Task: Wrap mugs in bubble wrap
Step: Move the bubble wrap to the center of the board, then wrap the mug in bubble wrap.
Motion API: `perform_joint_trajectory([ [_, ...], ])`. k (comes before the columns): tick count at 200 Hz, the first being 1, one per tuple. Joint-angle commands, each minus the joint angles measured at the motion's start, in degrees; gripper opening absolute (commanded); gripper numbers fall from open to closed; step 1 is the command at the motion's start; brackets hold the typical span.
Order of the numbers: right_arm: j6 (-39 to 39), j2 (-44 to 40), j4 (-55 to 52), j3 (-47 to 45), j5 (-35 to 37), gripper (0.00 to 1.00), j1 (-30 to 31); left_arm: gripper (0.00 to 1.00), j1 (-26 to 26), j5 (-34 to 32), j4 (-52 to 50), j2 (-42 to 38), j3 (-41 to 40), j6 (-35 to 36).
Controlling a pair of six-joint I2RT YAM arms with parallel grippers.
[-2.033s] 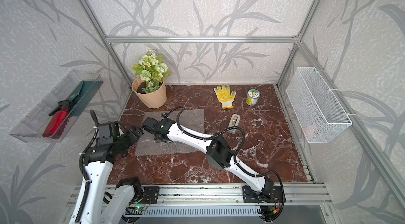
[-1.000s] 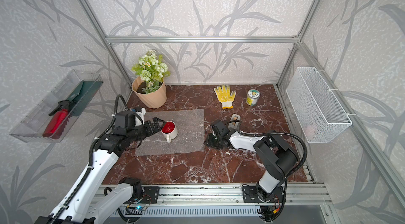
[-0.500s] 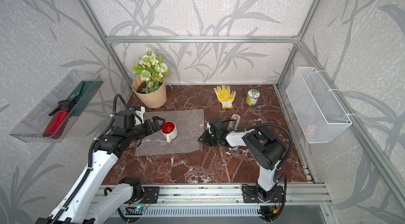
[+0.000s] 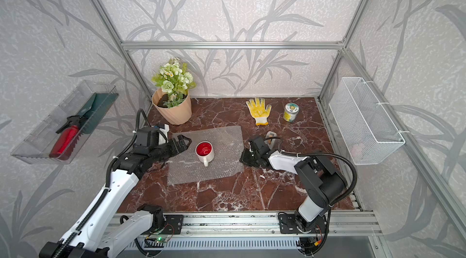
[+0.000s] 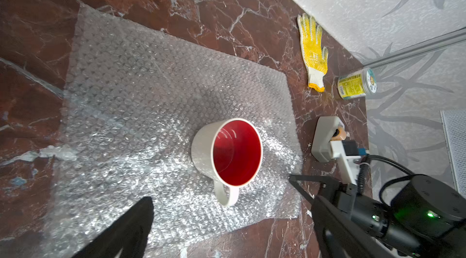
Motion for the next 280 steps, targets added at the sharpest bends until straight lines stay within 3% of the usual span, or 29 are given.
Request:
perform_joint_trajectory([
  [1,-4.2,-3.9,-10.0,-2.8,2.4,0.0,-1.1,0.99,-2.6,-1.7,0.4,0.8,-0.7,-0.7],
  [44,-9.8,-11.9,-20.8,-6.4,1.9,0.0,-3.7,0.99,-7.1,-3.4,4.4,0.7,-5.4,-4.6],
  [54,-11.1,-13.2,-22.8,-6.5,1.5,0.08,-3.7,0.99,-7.8,-3.6,5.3,0.6,-6.5,-5.4],
  [81,-15.7,-18.3,-28.8,-2.4,4.8,0.42,-3.7,0.99,-8.3,-5.4,6.8,0.4,-7.8,-5.9],
  [100,-19.4,-18.9,-30.8,3.0,8.5,0.48,-3.9,0.99,-8.3,-7.9,8.5,1.6,-7.7,-5.5],
  [140,-28.0,-5.0,-35.6,21.8,13.6,0.45,-5.4,0.99,-7.8,-13.0,10.9,6.4,-4.7,-5.0],
  [174,-33.8,12.2,-45.4,40.6,14.9,0.43,-9.2,0.99,-7.6,-7.9,18.5,8.0,-6.1,-4.4],
  [194,-37.5,19.7,-50.8,48.4,15.9,0.42,-11.0,0.99,-7.6,-4.9,17.2,9.9,-4.9,-2.3],
  [234,-43.3,27.3,-53.1,54.3,10.0,0.41,-15.4,0.99,-8.3,1.7,17.1,13.5,-3.5,1.4],
  [280,-46.0,33.2,-56.3,60.6,8.6,0.46,-16.8,0.99,-13.3,2.4,17.1,17.1,0.3,4.5],
])
